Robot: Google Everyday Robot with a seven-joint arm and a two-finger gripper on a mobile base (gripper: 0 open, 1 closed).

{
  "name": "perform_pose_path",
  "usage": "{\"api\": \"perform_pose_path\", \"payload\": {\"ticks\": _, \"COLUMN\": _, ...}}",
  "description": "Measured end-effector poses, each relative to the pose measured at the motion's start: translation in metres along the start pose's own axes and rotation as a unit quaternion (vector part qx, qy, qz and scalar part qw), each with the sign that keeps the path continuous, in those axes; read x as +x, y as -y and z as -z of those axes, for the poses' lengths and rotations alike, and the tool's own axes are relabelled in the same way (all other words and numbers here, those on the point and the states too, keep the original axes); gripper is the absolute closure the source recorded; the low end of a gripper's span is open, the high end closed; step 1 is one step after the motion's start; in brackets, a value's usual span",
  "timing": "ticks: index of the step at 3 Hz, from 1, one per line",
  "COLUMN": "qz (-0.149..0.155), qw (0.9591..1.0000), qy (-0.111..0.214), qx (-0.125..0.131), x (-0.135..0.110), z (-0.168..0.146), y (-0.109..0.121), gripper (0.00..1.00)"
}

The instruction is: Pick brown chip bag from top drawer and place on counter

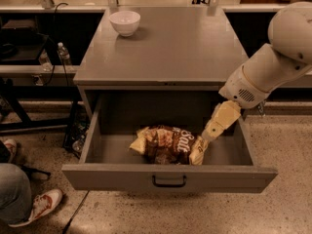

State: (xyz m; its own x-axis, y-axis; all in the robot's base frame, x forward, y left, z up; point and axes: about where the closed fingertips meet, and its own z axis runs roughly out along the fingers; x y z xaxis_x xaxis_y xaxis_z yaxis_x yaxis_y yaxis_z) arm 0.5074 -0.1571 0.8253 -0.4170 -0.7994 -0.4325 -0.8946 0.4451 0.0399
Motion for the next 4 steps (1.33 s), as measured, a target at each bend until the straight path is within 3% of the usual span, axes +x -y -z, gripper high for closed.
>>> {"api": "perform_pose_path", "payload": {"ticks": 1, "qz": 0.0, "qw": 1.0, "qy": -0.001, "qx": -0.001, "x": 0.0, "z": 0.0, "y": -0.001, "gripper": 0.0}}
{"api": "perform_pose_path", "payload": {"ticks": 2, "qz": -0.004, "qw": 0.9999, "qy": -0.007, "qx": -0.008, "x": -0.005, "z": -0.023, "y": -0.001, "gripper": 0.0}}
{"api": "perform_pose_path", "payload": {"ticks": 3, "qz": -0.005, "qw": 0.9996, "qy": -0.025, "qx": -0.014, "x": -0.021, "z": -0.074, "y": -0.004, "gripper": 0.0}}
{"api": "perform_pose_path", "payload": {"ticks": 4, "qz": -0.019, "qw": 0.9995, "qy": -0.027, "qx": -0.005, "x": -0.035, "z": -0.118, "y": -0.006, "gripper": 0.0}}
